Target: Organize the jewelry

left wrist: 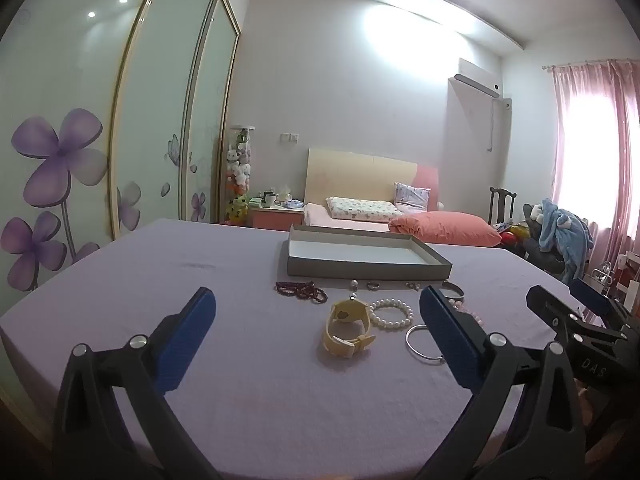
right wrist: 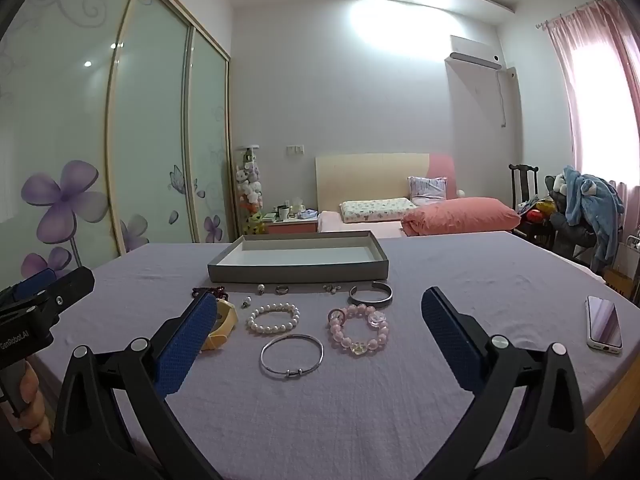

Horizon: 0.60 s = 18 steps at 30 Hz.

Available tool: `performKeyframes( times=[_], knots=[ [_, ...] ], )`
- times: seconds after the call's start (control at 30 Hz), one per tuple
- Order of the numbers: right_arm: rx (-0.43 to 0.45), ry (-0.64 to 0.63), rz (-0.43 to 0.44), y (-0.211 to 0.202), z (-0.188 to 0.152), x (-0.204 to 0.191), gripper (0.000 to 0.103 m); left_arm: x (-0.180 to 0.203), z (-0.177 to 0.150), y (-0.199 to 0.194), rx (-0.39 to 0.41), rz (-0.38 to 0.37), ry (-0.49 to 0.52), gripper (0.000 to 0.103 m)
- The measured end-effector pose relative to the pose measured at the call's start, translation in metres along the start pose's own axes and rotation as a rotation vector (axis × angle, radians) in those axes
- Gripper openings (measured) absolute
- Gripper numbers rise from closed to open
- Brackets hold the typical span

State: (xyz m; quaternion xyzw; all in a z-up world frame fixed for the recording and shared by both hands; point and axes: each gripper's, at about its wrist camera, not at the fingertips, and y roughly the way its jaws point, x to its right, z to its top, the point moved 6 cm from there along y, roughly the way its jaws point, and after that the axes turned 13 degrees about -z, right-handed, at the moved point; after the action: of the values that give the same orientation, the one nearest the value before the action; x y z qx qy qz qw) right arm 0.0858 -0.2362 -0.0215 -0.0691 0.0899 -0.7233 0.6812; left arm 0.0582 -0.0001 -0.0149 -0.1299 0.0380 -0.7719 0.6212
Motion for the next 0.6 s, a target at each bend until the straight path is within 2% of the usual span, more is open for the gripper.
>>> performKeyframes(
  times=[0.6],
  knots=[
    [-0.016,-0.003,-0.003,0.001,-0.008,-0.004,0.101,-0.001,-0.001,-0.001,-0.004,0.001,-0.007,0.099]
  ],
)
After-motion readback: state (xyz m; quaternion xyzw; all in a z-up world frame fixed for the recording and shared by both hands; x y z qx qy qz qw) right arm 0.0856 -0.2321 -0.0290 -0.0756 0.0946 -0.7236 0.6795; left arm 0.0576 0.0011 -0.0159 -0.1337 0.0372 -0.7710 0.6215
